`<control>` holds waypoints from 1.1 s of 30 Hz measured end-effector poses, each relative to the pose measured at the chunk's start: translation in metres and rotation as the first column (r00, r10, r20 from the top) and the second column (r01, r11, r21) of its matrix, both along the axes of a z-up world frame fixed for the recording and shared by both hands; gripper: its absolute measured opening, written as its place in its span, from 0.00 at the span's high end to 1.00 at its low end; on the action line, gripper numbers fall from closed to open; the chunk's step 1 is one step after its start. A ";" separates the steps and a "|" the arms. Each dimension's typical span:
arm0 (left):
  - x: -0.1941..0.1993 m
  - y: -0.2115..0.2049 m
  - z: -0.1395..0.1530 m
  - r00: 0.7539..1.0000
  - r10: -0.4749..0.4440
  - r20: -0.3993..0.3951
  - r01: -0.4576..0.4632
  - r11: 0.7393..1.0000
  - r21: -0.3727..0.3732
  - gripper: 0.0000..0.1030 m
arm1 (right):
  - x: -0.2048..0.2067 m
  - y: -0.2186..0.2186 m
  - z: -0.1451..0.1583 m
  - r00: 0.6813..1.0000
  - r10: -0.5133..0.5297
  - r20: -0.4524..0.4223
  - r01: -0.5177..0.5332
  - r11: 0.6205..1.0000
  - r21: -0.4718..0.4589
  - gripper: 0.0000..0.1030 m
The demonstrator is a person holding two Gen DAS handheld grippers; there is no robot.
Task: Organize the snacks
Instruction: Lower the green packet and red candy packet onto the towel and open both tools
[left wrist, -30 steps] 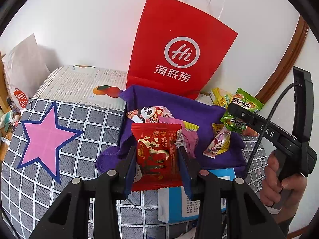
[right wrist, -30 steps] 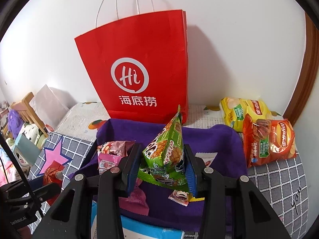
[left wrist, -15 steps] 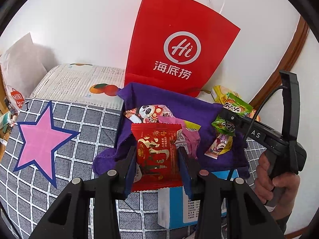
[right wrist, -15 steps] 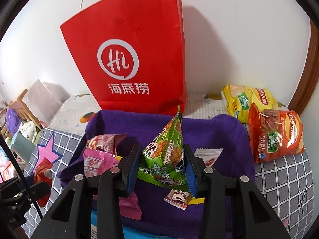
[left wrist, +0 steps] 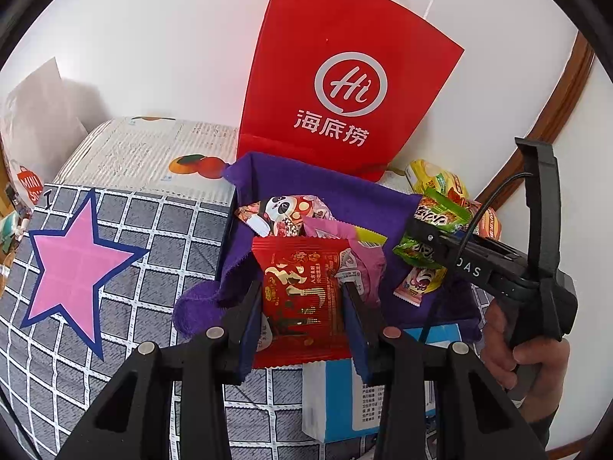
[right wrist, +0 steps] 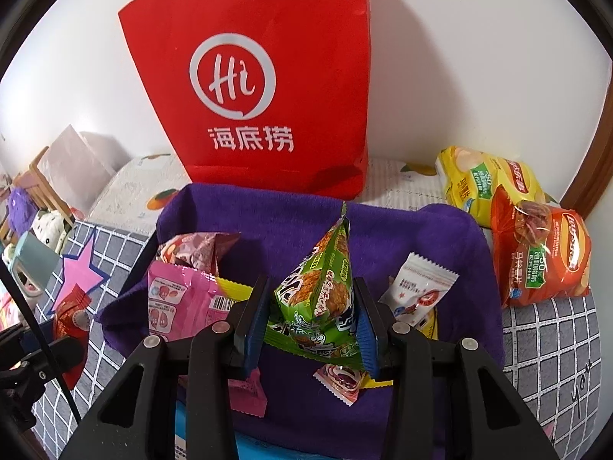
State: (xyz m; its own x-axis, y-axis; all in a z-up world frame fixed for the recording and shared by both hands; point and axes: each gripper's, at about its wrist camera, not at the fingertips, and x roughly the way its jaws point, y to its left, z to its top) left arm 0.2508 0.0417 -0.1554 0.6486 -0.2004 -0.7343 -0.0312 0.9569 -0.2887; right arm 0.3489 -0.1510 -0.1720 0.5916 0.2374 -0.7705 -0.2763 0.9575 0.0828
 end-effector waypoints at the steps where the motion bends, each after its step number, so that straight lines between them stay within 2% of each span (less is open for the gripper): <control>1: 0.000 0.000 0.000 1.000 0.000 0.000 0.000 1.000 0.000 0.63 | 0.001 0.000 -0.001 1.000 0.000 -0.003 0.000 1.000 -0.001 0.60; 18: 0.001 -0.001 -0.001 1.000 0.005 -0.003 -0.005 1.000 0.001 0.63 | 0.011 0.001 -0.020 0.994 -0.018 -0.104 0.012 0.998 -0.060 0.59; 25: 0.002 0.000 -0.003 1.000 0.007 -0.009 -0.007 1.000 -0.001 0.63 | 0.011 -0.002 -0.018 0.994 -0.019 -0.109 0.012 0.998 -0.065 0.59; 26: 0.003 0.000 -0.003 1.000 0.008 -0.010 -0.008 1.000 -0.001 0.63 | 0.012 -0.002 -0.017 0.994 -0.017 -0.112 0.011 0.998 -0.061 0.58; 28: 0.004 0.001 -0.004 1.000 0.005 -0.015 -0.005 1.000 -0.004 0.63 | 0.013 -0.005 -0.015 0.993 -0.015 -0.116 0.010 0.999 -0.050 0.48; 30: 0.006 0.001 -0.004 1.000 0.002 -0.017 -0.002 1.000 -0.005 0.63 | 0.013 -0.008 -0.013 0.994 -0.018 -0.112 0.013 0.999 -0.039 0.43; 33: 0.010 -0.002 -0.002 1.000 -0.006 -0.014 0.006 1.000 0.003 0.63 | 0.012 -0.014 -0.006 0.995 -0.020 -0.100 0.018 1.000 -0.022 0.43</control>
